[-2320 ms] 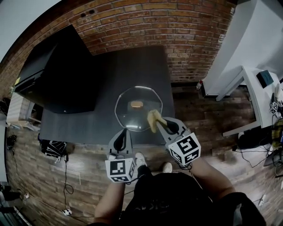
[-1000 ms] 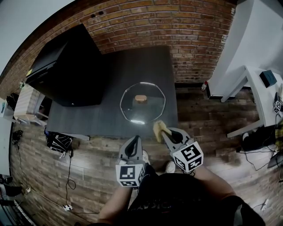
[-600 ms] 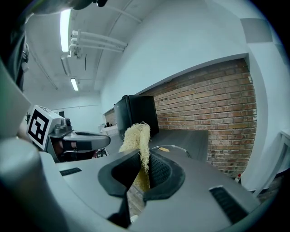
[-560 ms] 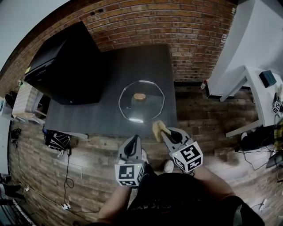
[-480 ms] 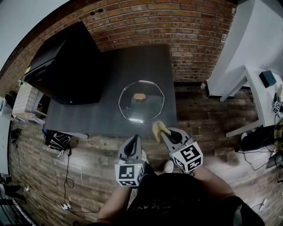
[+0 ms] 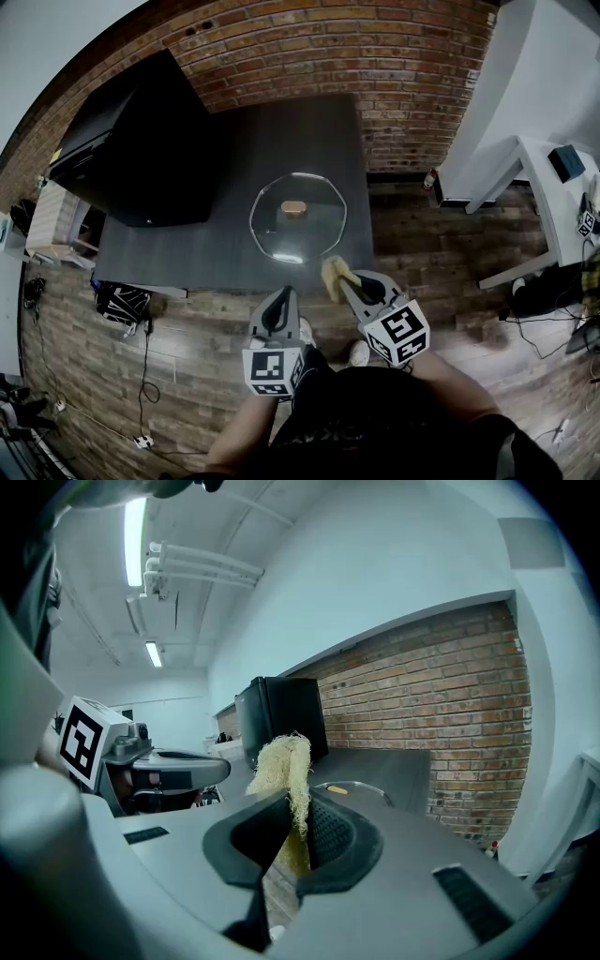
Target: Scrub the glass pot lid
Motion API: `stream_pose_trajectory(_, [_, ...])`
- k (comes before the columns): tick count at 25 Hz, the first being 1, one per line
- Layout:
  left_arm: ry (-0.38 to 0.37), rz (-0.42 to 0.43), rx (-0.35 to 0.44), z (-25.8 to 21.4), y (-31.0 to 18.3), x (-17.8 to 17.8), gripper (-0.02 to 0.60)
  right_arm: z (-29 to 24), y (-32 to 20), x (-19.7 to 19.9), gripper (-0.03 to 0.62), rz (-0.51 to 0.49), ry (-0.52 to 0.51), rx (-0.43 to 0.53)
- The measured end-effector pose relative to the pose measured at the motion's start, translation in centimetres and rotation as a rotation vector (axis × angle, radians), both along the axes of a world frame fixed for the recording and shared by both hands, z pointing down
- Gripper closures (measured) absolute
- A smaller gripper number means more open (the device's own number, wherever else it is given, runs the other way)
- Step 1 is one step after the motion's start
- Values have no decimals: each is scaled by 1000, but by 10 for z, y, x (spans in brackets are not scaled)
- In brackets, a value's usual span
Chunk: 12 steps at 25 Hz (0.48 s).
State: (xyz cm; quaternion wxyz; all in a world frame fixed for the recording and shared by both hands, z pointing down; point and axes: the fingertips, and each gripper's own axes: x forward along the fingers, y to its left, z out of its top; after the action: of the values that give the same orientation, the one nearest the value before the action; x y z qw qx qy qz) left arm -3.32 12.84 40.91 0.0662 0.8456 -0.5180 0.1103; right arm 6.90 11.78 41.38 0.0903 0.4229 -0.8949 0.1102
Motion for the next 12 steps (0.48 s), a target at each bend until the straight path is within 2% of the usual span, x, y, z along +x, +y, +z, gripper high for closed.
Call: stream_pose_trajectory(12, [-9, -10, -9, 2, -9, -1, 548, 1, -11, 1, 548, -5, -8, -1])
